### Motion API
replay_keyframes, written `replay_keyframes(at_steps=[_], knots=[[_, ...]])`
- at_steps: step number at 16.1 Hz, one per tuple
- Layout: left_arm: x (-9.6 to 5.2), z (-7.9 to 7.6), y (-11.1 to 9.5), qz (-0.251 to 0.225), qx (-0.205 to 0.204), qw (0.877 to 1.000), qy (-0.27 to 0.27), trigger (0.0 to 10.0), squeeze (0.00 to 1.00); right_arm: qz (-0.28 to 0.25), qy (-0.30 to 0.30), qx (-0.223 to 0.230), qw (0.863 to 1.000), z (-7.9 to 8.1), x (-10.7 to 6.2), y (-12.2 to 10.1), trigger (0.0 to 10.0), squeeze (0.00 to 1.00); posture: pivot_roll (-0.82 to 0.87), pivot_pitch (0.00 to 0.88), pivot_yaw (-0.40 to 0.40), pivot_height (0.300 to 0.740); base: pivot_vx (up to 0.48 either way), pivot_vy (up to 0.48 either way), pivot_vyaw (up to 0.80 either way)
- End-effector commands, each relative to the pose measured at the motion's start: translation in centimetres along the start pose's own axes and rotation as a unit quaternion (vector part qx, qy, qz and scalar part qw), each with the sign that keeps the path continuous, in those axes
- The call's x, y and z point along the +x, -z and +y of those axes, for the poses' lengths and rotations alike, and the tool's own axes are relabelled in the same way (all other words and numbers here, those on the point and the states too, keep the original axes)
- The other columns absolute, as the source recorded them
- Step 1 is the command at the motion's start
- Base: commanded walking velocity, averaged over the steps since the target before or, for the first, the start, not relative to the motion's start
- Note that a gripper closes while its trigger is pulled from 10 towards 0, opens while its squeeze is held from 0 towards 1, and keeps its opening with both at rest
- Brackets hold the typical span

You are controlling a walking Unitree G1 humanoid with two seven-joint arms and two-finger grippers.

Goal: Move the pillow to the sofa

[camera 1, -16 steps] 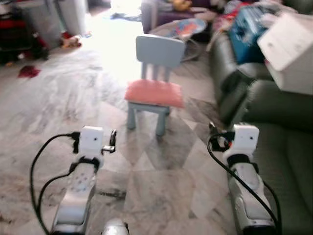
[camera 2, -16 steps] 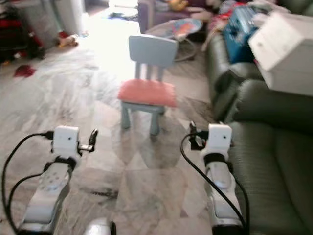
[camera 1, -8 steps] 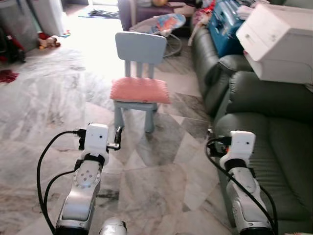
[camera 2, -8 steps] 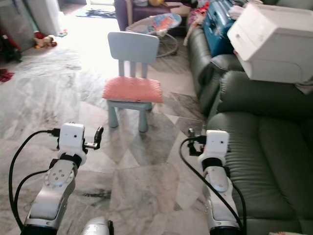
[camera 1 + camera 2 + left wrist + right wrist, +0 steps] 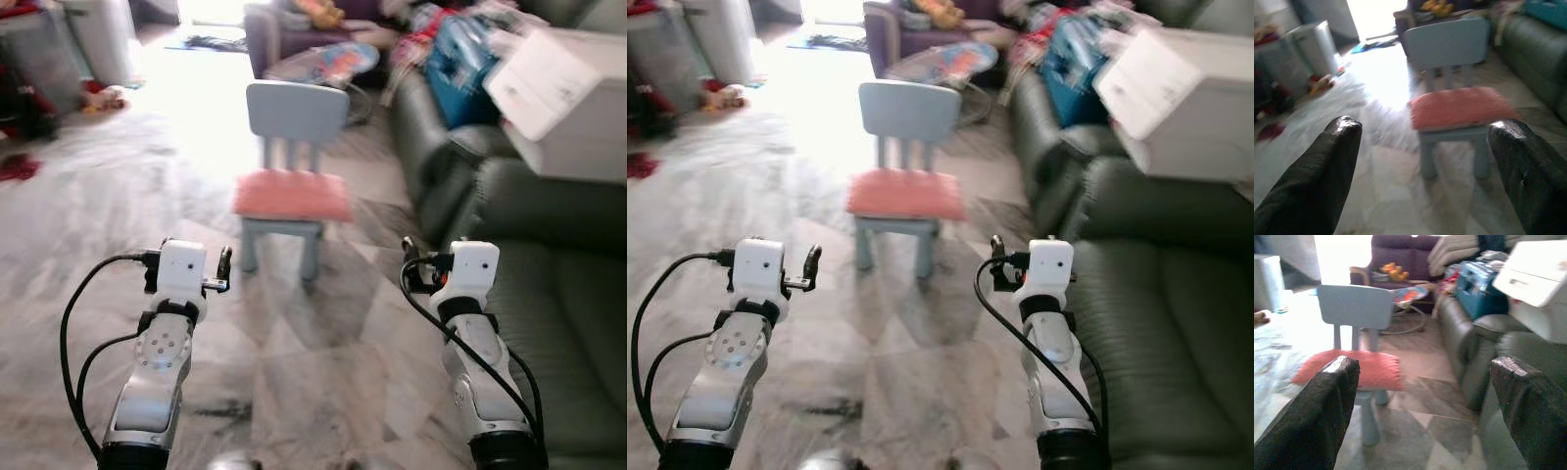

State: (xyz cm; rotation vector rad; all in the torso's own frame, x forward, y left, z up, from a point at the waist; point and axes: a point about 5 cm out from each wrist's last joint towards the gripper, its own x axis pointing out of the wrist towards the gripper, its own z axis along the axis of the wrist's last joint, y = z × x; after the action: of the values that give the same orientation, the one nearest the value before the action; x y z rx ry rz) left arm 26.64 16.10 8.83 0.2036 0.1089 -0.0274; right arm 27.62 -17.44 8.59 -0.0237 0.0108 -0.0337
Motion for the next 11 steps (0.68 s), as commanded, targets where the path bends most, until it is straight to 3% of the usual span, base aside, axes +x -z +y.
replay_keyframes(at_steps=[1, 11], knots=[[0.2, -0.96, -0.3, -0.008, -0.001, 1.0, 0.014, 10.0, 0.0, 0.006, 0.018, 0.001, 1.0, -0.84, -0.18, 0.35, 10.0, 0.0, 0.03, 0.0, -0.034, 0.74, 0.48, 0.0, 0.0], [0.69, -1.56, -0.93, -0.015, -0.008, 1.0, 0.007, 10.0, 0.0, -0.005, 0.008, 0.001, 1.0, -1.0, 0.56, -0.24, 10.0, 0.0, 0.02, 0.0, -0.043, 0.74, 0.48, 0.0, 0.0]])
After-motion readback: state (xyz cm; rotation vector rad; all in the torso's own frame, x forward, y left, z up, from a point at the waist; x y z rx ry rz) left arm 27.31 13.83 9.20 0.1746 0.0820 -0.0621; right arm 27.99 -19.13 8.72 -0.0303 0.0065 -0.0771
